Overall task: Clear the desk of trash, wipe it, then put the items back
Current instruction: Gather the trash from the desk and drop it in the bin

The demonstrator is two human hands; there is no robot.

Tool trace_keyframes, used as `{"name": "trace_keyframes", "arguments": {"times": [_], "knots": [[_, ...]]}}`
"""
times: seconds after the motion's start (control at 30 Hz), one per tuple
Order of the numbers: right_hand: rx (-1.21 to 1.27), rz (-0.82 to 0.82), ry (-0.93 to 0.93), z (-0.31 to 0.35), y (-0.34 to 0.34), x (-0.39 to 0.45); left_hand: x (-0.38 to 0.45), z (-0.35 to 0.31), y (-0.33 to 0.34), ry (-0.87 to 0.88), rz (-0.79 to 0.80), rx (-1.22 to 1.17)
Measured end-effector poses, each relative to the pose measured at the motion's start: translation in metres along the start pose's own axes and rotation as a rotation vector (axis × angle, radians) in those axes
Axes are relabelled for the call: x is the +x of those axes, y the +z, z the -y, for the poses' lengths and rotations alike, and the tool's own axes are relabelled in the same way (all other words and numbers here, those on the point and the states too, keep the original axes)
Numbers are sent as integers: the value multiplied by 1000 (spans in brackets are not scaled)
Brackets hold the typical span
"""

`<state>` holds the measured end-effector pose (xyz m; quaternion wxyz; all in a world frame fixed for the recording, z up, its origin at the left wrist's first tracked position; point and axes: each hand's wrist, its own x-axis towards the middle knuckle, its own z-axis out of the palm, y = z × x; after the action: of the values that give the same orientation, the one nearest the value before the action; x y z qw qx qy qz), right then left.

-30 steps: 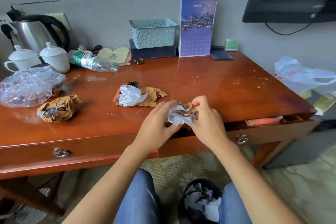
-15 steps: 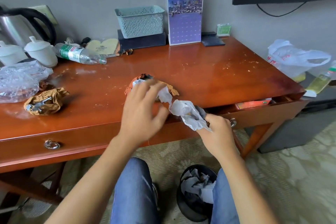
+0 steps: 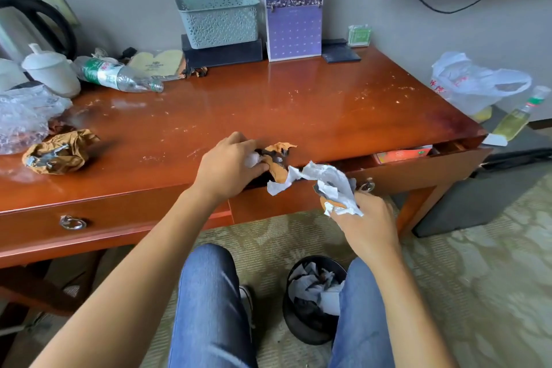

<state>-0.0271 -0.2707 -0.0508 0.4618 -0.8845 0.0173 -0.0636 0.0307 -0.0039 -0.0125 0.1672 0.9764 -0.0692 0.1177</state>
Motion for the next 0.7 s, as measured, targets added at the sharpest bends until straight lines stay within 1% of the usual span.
{"name": "trace_keyframes", "arguments": {"times": [0.07,0.13,0.23,0.3,0.33,0.4,0.47,0.6,0.63,0.7], "knots": [[32,32,18,-1,-5,-9,-18,-16,1,4,-33,-64],[83,48,49,-4,-8,-17,-40,-35,5,45,-33,-174],[224,189,94,-14,-12,-30,-71,-60,25,88,49,-363],[205,277,64,-27,-11,-36,-84,-68,48,116,101,-422],[145,314,24,-34,-10,-39,-89,-71,59,118,147,-449],[48,381,-5,-45,-5,-44,-95,-76,79,88,297,-554],[1,407,63,-60,2,-49,-99,-76,103,56,460,-698],[-20,352,193,-104,15,-45,-97,-71,151,-30,670,-788],[8,327,217,-114,18,-42,-95,-69,161,-59,715,-788],[-13,291,256,-135,25,-34,-88,-64,183,-99,770,-693]]}}
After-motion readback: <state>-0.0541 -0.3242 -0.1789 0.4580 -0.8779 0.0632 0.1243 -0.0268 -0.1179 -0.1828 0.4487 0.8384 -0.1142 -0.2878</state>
